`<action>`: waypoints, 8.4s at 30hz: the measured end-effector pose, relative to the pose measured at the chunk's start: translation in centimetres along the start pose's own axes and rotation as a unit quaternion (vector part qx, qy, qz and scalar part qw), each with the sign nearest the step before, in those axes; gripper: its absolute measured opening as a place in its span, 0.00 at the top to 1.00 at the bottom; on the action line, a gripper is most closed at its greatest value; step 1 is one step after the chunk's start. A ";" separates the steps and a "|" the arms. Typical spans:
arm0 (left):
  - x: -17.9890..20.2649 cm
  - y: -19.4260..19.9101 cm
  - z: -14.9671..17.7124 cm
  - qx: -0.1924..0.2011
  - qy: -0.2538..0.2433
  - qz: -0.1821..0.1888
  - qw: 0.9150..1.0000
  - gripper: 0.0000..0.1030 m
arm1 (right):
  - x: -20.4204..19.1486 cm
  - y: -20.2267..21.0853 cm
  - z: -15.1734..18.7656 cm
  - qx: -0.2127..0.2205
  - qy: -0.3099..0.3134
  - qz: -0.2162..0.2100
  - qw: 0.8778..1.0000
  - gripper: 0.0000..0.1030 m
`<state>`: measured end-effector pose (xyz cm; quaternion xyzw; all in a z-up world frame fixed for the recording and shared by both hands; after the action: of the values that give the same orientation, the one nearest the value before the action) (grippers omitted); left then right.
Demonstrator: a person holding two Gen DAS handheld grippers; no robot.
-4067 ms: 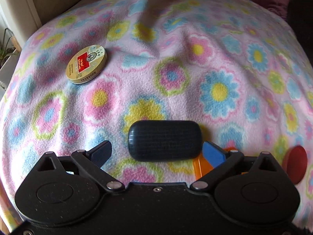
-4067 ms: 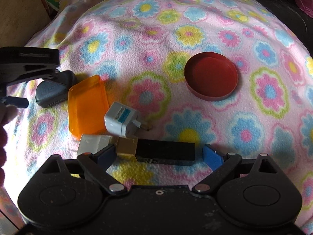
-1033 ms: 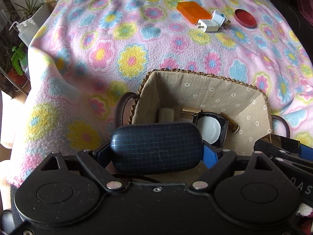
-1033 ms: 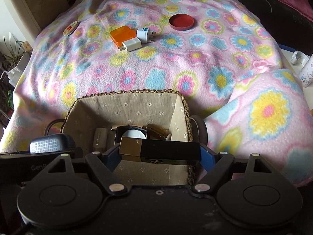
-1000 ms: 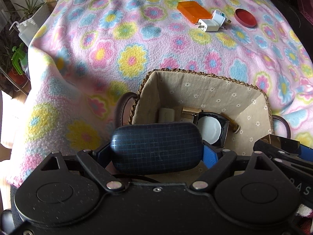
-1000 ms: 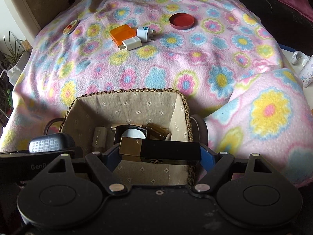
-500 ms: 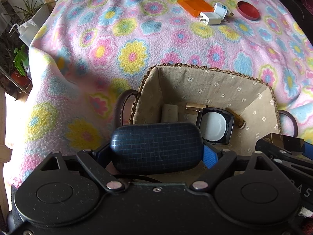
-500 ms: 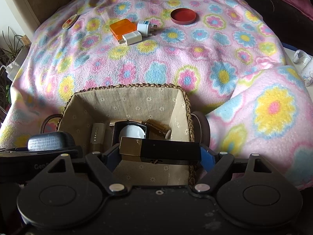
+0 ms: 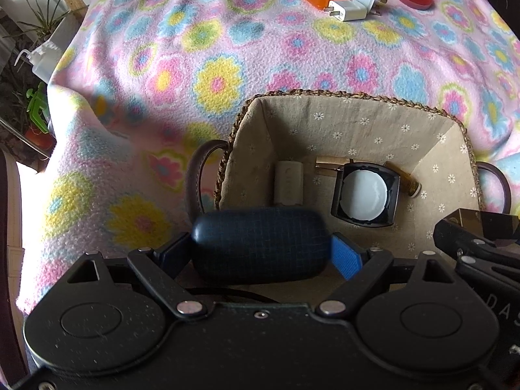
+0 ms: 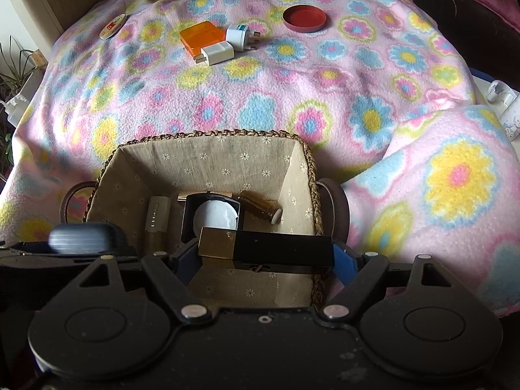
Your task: Organize rigid objects
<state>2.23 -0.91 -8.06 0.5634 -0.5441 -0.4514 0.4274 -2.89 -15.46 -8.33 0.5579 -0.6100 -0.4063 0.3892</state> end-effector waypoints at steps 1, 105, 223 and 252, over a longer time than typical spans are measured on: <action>0.0 0.0 0.0 -0.001 -0.001 -0.001 1.000 0.16 | 0.0 0.0 0.0 -0.001 0.000 0.000 1.000 0.20; -2.2 3.2 -1.7 0.089 0.095 0.040 0.991 0.15 | 0.3 5.3 -1.1 0.156 0.004 -0.018 0.988 0.08; 7.3 -7.4 -29.3 0.060 0.050 0.046 0.996 0.14 | 3.7 -13.8 -24.5 0.097 0.014 -0.035 0.995 0.07; 11.5 -13.5 -28.4 0.022 0.013 0.013 1.000 0.02 | 8.7 -15.8 -21.6 0.048 -0.049 0.044 0.997 0.52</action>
<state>32.93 -12.07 -15.26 0.5714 -0.5559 -0.4265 0.4273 22.26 -26.18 -14.88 0.5279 -0.6712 -0.3862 0.3488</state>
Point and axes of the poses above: each gripper's, at about its wrist camera, not at the fingertips, and y roughly against the way its jaws point, x to its right, z to its underside, the point moved 7 cm from there along -y, roughly the way its jaws point, and after that the axes turned 10 degrees about y, right-handed, at the moved point
